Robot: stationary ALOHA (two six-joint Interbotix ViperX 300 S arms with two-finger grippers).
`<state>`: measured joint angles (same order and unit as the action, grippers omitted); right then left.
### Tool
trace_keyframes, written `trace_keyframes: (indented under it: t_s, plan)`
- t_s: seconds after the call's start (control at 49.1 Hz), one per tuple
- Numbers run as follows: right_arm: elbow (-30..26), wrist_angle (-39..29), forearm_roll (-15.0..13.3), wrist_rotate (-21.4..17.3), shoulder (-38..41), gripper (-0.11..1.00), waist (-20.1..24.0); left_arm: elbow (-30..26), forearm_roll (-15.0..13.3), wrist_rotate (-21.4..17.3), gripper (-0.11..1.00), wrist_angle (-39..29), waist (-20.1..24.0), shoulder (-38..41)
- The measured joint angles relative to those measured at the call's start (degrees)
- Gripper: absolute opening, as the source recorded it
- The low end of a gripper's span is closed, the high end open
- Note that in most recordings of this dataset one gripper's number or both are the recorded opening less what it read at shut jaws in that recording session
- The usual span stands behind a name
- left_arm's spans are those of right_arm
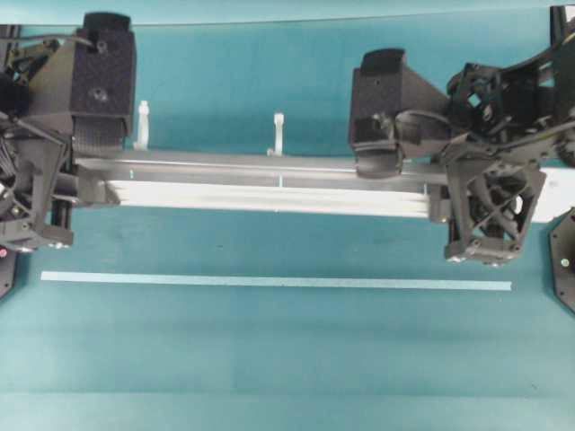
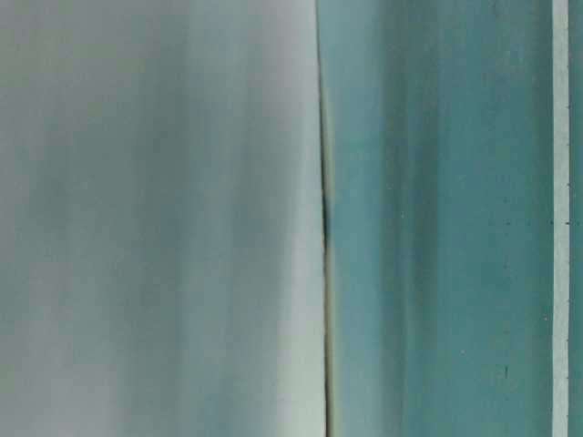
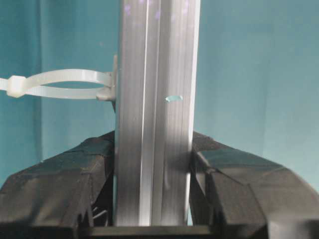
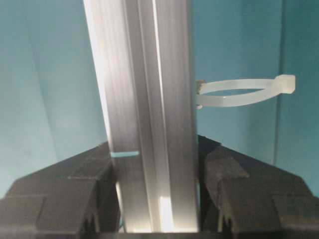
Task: Lift the large metal rail with both hands.
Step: 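Hold the rail raised level between both grippers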
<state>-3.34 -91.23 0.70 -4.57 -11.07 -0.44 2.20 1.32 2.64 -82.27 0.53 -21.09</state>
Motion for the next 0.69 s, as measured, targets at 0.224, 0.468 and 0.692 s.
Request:
trace_keyframes:
  t_s: [0.224, 0.468, 0.692]
  plan:
    - [-0.4, -0.2, -0.4, 0.1, 0.3, 0.41, 0.0, -0.1, 0.0, -0.1, 0.36, -0.4, 0.5, 0.1]
    - [-1.9, -0.4, -0.7, 0.0, 0.4, 0.41, 0.0, -0.1, 0.0, 0.0, 0.36, -0.6, 0.6, 0.0]
    - [-2.7, -0.5, -0.9, 0.0, 0.4, 0.41, 0.0, -0.1, 0.0, -0.1, 0.36, -0.7, 0.6, 0.0]
